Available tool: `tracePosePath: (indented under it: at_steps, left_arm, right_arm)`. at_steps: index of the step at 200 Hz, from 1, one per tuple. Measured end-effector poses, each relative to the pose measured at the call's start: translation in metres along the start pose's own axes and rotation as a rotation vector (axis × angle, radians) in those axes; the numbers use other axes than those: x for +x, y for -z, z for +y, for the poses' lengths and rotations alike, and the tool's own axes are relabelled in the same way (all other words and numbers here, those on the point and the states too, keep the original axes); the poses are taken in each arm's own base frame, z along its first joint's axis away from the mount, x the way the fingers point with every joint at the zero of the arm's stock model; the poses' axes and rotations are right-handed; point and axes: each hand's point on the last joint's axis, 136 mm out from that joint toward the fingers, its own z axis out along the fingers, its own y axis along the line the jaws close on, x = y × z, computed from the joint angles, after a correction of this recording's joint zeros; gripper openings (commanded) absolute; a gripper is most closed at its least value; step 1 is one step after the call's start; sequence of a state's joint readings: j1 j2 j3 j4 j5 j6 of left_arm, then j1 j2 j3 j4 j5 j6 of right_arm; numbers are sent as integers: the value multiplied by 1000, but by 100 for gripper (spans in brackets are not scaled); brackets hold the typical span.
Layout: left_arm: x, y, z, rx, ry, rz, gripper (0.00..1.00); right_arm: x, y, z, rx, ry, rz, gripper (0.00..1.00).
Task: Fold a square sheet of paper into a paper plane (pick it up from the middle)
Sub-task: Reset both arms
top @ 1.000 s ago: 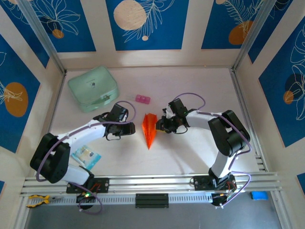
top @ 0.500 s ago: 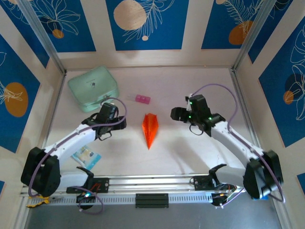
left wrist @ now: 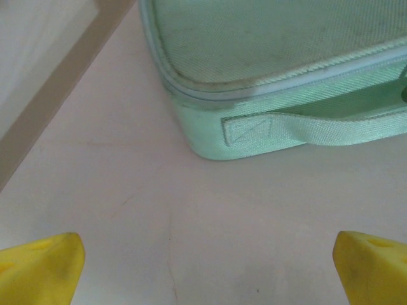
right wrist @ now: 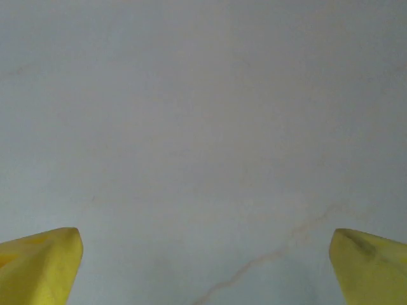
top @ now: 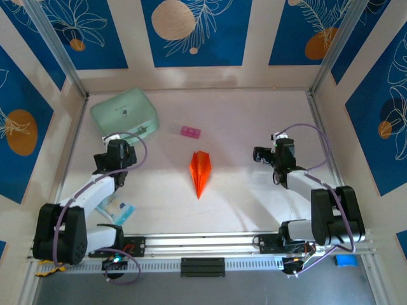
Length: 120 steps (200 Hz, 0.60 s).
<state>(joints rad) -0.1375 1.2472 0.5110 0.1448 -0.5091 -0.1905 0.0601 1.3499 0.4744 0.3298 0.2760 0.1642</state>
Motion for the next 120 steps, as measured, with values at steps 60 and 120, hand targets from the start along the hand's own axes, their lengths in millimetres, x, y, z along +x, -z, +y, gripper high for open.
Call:
tracePosePath:
  at_steps: [60, 120]
  left_arm:
    - [8, -32, -25, 183, -30, -152, 100]
    - [0, -36, -45, 297, -41, -239, 100]
  right_arm:
    - [6, -14, 18, -199, 56, -135, 99]
    - [-22, -19, 15, -169, 55, -201, 99]
